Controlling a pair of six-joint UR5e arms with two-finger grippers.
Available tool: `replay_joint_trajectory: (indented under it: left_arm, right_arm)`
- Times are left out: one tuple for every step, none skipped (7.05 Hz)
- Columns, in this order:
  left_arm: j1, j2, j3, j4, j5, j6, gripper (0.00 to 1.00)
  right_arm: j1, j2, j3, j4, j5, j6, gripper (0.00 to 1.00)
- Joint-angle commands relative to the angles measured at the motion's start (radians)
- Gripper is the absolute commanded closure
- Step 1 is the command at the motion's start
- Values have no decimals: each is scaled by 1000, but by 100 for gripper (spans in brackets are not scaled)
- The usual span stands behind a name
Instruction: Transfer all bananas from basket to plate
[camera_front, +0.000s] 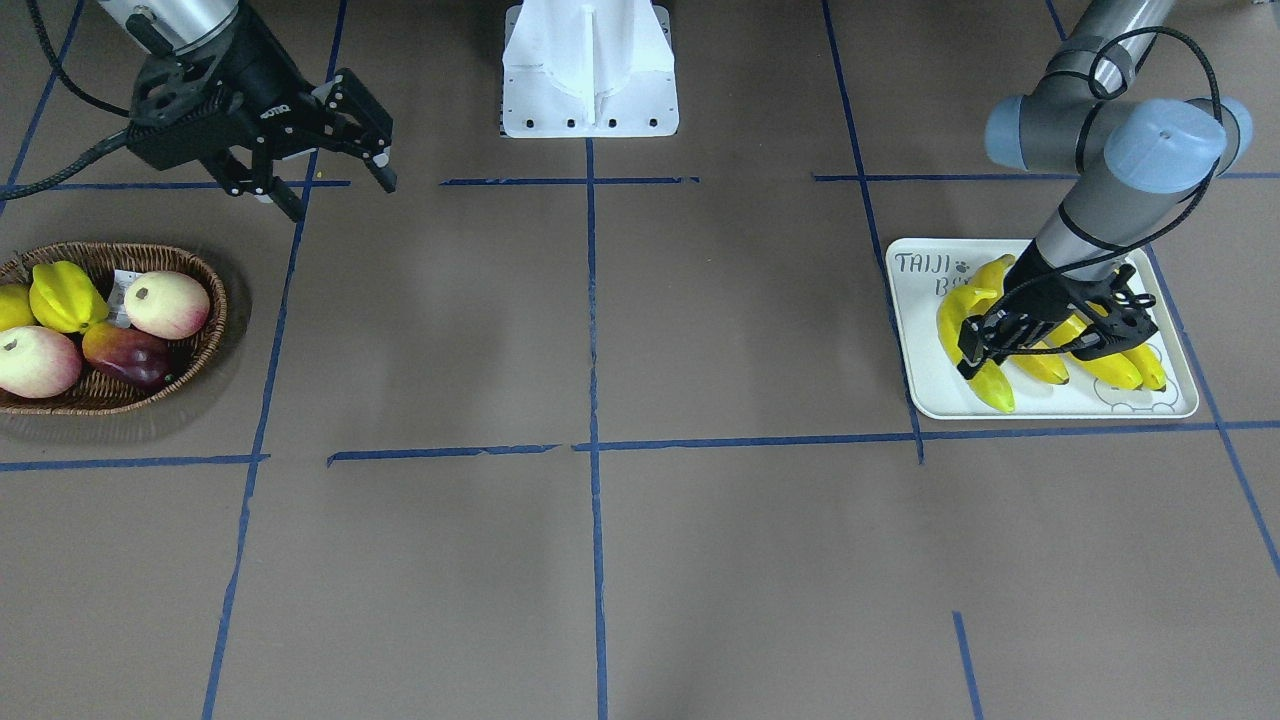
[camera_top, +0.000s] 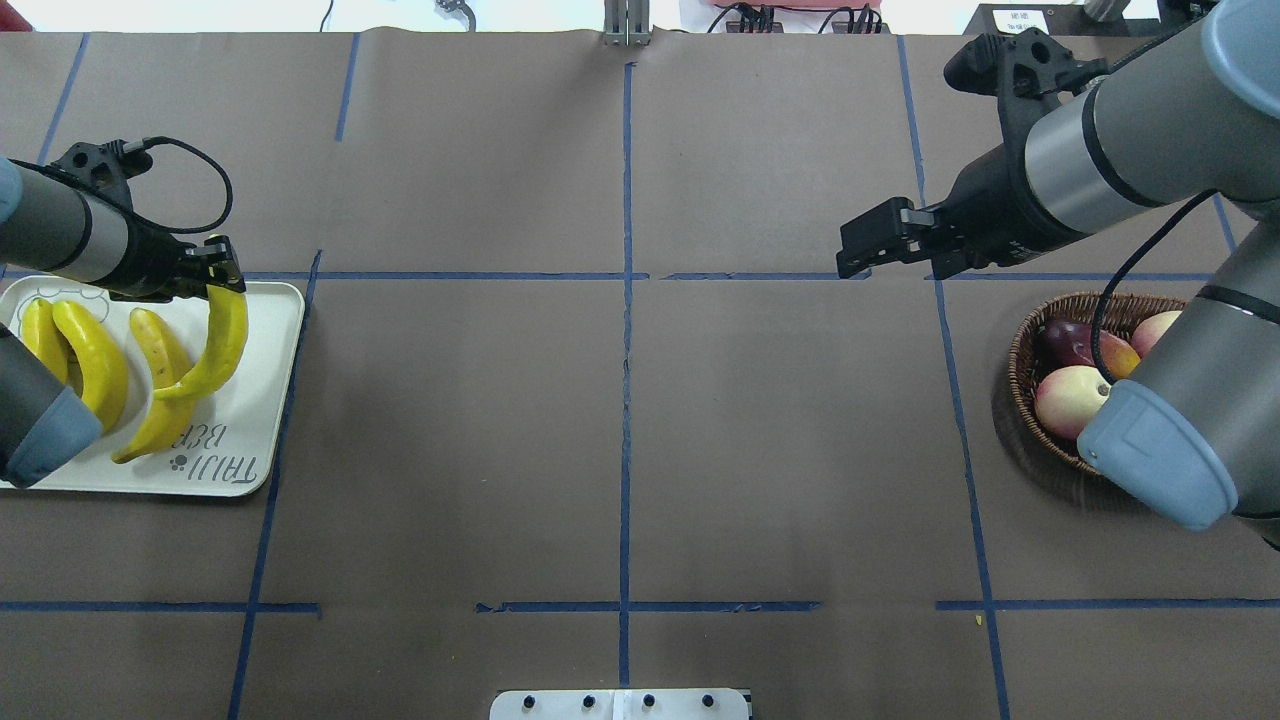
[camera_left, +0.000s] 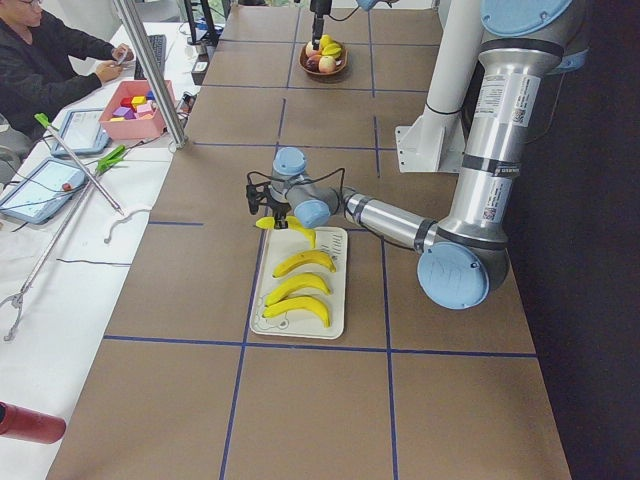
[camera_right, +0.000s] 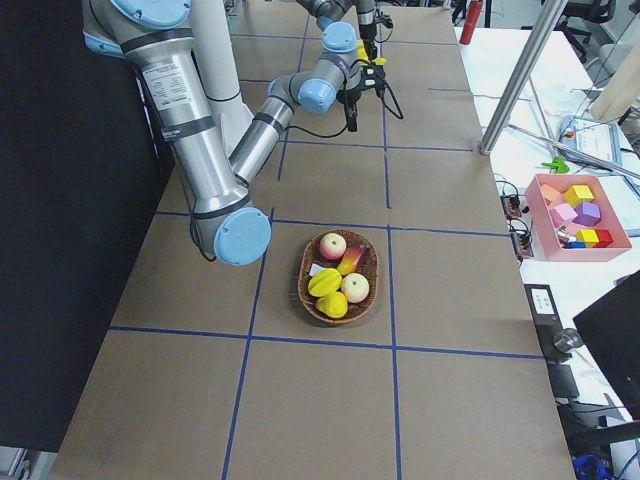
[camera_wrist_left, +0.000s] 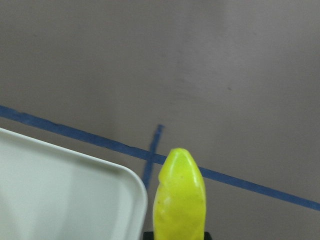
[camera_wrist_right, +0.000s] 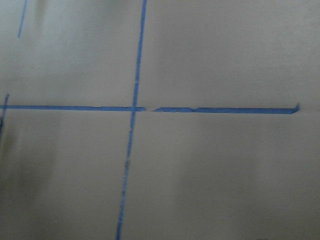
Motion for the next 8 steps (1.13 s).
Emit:
replay_joint_trajectory:
  left_arm:
    - [33,3,-121,251,57,31,100]
    - [50,2,-182,351,55,31,100]
    - [65,5,-188,358,60,31,100]
    - [79,4,-174,357,60,31,98]
    - [104,0,-148,351,60,34,16]
    - [125,0,-142,347,79,36,0]
    - [124,0,-155,347,80,36,0]
    - [121,-1,-190,350,74,37,0]
  right_arm:
    - [19,-11,-2,-61,1,-86,0]
    - [24,-17,-3,-61,1,-87,0]
    - [22,-26,-5,-61,1,-96,0]
    - [22,-29,-8,-61,-7,-101,0]
    - [22,-33,-12,-63,-10,-101,0]
    - [24,-34,-19,-65,-10,-101,0]
    - [42,-37,-32,-71,-8,-112,0]
    - [83,-42,-45,-113,2,-198,0]
